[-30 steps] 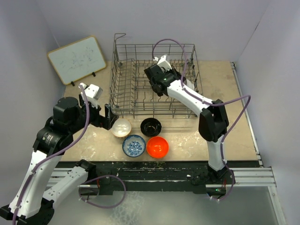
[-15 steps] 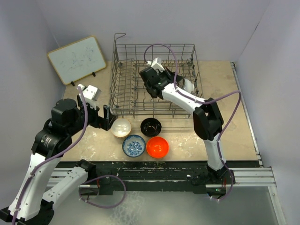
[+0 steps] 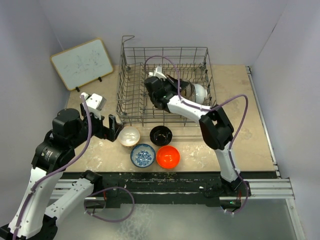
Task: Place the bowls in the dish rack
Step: Place the bowl in the dish rack.
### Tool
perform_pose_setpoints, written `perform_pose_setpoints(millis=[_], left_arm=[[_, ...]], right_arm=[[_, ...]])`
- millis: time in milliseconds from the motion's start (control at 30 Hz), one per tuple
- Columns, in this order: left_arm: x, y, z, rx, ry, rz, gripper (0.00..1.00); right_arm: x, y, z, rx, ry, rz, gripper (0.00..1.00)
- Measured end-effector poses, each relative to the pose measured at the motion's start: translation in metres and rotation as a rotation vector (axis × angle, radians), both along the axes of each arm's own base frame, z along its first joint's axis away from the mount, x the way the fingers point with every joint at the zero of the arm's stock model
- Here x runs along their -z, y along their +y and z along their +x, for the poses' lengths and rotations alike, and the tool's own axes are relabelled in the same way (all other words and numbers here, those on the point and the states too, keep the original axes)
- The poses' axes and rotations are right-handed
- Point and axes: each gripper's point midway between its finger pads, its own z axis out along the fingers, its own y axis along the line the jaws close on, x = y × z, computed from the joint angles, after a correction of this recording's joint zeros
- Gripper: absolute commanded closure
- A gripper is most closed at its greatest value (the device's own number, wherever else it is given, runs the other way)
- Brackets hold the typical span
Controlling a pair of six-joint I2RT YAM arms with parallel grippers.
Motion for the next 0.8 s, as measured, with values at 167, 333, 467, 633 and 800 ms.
perform_pose_setpoints(millis=[167,333,467,633,800], left_arm=[[-0.002,0.001,-0.001,-0.002,-0.011,0.002,0.01],[-0.002,0.002,-0.002,-0.005,-0.015,0.001,0.01],[-0.002,0.002,-0.002,-0.006,-0.015,0.001,0.01],[-0.002,0.002,-0.002,-0.006,-0.015,0.002,0.01],[-0.002,0.003,-0.002,-0.007,-0.015,0.002,0.01]], right_arm=[[0.014,0.008,0.0,-0.016,0.046,-0.049,0.87],[0.026,0.013,-0.001,-0.029,0.099,-0.077,0.9],[0.035,0.017,0.001,-0.03,0.134,-0.08,0.72],[0.055,0.017,-0.001,-0.042,0.204,-0.094,0.79],[0.063,0.021,0.0,-0.061,0.231,-0.063,1.0]])
